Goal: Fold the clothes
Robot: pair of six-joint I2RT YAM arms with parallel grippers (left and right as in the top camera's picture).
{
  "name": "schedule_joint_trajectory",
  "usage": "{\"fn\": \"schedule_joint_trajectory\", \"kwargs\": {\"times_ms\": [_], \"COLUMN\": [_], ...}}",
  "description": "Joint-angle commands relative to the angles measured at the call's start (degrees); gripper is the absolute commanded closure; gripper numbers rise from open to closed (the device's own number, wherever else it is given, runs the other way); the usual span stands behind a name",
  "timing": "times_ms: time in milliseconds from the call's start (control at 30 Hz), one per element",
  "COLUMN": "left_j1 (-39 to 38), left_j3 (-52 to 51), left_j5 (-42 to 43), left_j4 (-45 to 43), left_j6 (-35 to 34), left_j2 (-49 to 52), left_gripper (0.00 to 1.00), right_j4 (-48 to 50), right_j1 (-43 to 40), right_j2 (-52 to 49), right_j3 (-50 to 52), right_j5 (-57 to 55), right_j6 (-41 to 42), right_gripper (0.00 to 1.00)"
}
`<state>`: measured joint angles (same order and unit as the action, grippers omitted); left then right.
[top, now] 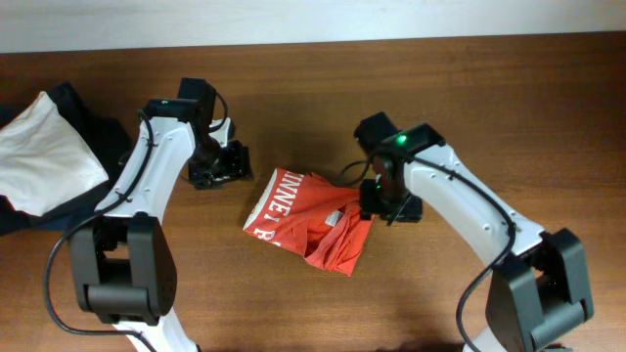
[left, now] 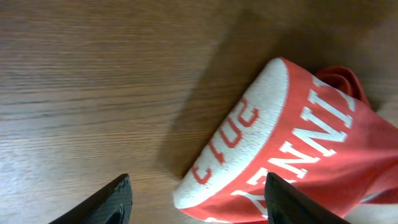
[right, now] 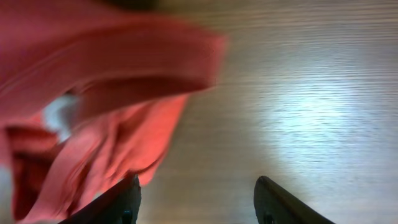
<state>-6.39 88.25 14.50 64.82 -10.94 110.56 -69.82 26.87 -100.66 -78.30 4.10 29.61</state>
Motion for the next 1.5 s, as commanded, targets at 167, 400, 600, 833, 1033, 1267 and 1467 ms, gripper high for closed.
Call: {"fn": "schedule_joint_trajectory", "kwargs": {"times_ms": [167, 400, 600, 833, 1033, 1267, 1467], "left_j1": [-2.1, -2.1, -2.1, -2.1, -2.1, -2.1, -3.5], "left_j3": [-0.3, -0.3, -0.3, -0.3, -0.3, -0.3, -0.3], "left_j5": [0.7, 0.7, 0.7, 0.7, 0.8, 0.8, 0.7], "left_j4": [-1.2, -1.1, -1.2, -0.8, -0.5, 0.7, 0.5], "left_j6": [2.5, 2.5, 2.5, 2.5, 2.5, 2.5, 2.5], "left_j2": [0.7, 2.2, 2.2, 2.2, 2.2, 2.2, 2.2], "left_gripper": [0.31, 0.31, 0.31, 0.31, 0.30, 0.30, 0.31], "right_j4": [8.3, 16.9, 18.2, 0.9, 1.4, 4.0, 17.3], "right_j1": [17.9, 21.6, 21.9, 20.5, 18.0, 11.2, 8.0], "right_j2": [0.4, -1.0, -1.0, -1.0, -1.0, 5.5, 1.0], "right_j3": [-0.2, 5.5, 8.0, 8.5, 14.5, 6.1, 5.1], "right_j5": [4.1, 3.4, 2.8, -14.2, -15.1, -8.8, 7.6], "right_j6": [1.5, 5.4, 5.4, 25.6, 29.2, 9.7, 2.1], "right_gripper": [0.35, 0.40, 0.66, 0.96, 0.74, 0.53, 0.61]}}
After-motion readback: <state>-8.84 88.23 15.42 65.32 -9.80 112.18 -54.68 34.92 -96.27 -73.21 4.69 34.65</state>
